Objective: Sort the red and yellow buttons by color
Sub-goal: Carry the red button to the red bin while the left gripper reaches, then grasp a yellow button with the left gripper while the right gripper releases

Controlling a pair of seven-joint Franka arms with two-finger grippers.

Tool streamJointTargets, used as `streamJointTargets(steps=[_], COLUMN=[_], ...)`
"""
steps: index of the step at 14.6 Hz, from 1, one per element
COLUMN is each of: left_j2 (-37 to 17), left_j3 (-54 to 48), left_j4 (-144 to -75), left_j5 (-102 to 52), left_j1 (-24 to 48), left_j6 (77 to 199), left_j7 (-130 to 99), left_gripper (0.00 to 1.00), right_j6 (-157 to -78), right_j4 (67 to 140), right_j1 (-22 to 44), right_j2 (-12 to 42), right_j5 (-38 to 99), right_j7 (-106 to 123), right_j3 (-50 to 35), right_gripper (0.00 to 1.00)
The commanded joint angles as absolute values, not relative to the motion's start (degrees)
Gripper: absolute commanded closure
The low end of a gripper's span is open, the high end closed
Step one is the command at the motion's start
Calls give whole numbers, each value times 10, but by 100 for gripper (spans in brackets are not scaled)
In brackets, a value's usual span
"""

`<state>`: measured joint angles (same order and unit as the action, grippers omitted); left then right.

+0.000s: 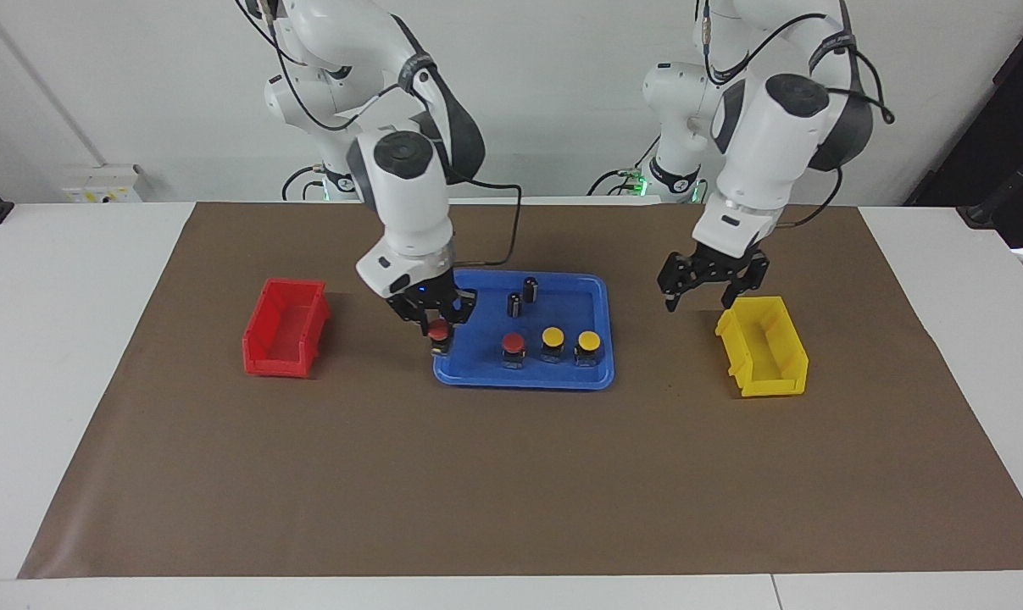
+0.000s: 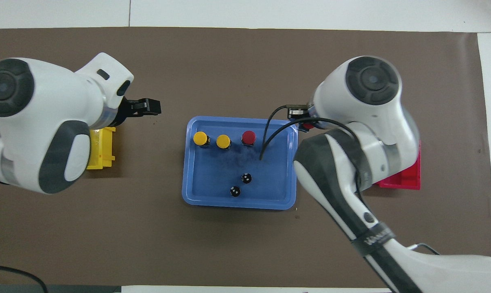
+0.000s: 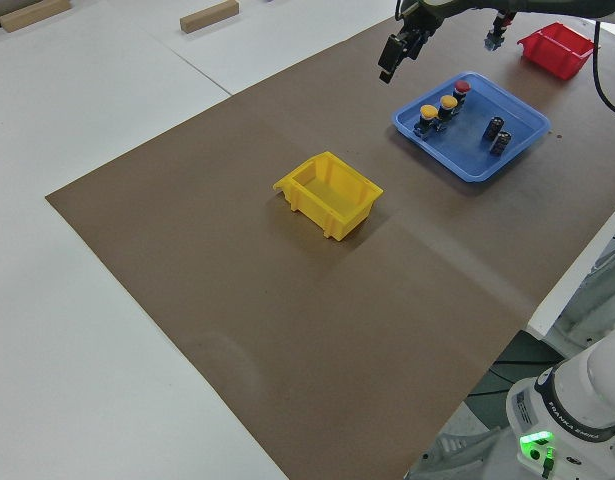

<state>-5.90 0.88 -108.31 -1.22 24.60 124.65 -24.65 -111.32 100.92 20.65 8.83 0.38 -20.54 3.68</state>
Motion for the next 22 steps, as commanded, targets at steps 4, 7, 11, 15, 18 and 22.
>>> streamJointTargets(steps=[4,7,11,15,18,22], left_j2=[-148,-162,-156,-153,-152,-153], left_j3=[18,18,18,18,18,18], left_j4=[-1079,-1079,-1100,-1110,-1108,-1095], left_j5=[-15,-15,-15,-15,-15,-16], left_j1=[304,322,338,343,344,343], left_j6=[1323,1325,1314,1305,1288,1284], left_j7=[-322,-333,-334,-333,-335,-352], left_gripper=[25,26,26,26,44,98], right_j6=[-1073,-1146,-1202,-1260,-1304,-1325], right_j4=[1147,1228,1296,1341,1369,1392], right_j1=[55,13,0,-14,-13,-9], right_j2=[-28,-58,-83,-91,-84,-83], right_j5=[14,15,14,14,14,14], right_j7=[2,59,101,120,115,112], right_j3=[31,32,33,33,33,33], right_gripper=[80,79,79,79,79,79])
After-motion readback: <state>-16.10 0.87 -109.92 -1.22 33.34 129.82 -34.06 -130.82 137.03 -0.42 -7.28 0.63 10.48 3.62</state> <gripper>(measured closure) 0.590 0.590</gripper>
